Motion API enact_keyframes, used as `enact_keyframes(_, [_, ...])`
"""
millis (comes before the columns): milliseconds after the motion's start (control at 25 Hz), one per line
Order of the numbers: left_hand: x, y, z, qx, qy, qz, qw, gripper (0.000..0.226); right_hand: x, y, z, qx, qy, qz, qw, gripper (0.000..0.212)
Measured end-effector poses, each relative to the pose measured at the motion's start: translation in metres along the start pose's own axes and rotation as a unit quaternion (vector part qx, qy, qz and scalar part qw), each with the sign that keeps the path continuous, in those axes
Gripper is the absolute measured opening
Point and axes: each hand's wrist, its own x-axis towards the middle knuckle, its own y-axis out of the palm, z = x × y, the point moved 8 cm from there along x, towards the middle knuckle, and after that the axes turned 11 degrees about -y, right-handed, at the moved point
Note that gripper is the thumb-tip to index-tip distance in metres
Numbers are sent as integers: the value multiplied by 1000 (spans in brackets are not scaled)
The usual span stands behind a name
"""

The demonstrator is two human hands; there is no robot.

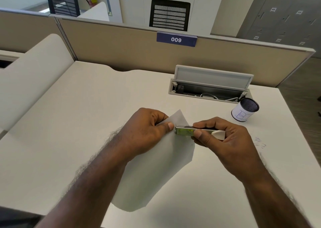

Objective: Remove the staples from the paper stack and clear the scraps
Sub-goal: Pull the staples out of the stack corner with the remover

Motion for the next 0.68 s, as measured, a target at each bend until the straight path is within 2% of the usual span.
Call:
enact_keyframes(80, [2, 1, 1, 11, -3, 1, 1000, 25, 1, 0, 5, -47, -35, 19, 998, 9])
enact_keyframes(280, [3, 4, 5, 26, -23, 6, 999, 26, -1, 4, 17, -80, -100, 54, 990, 13])
enact_keyframes(680, [6, 6, 15, -27, -61, 35, 997, 19, 1, 6, 24, -132, -224, 118, 958, 17])
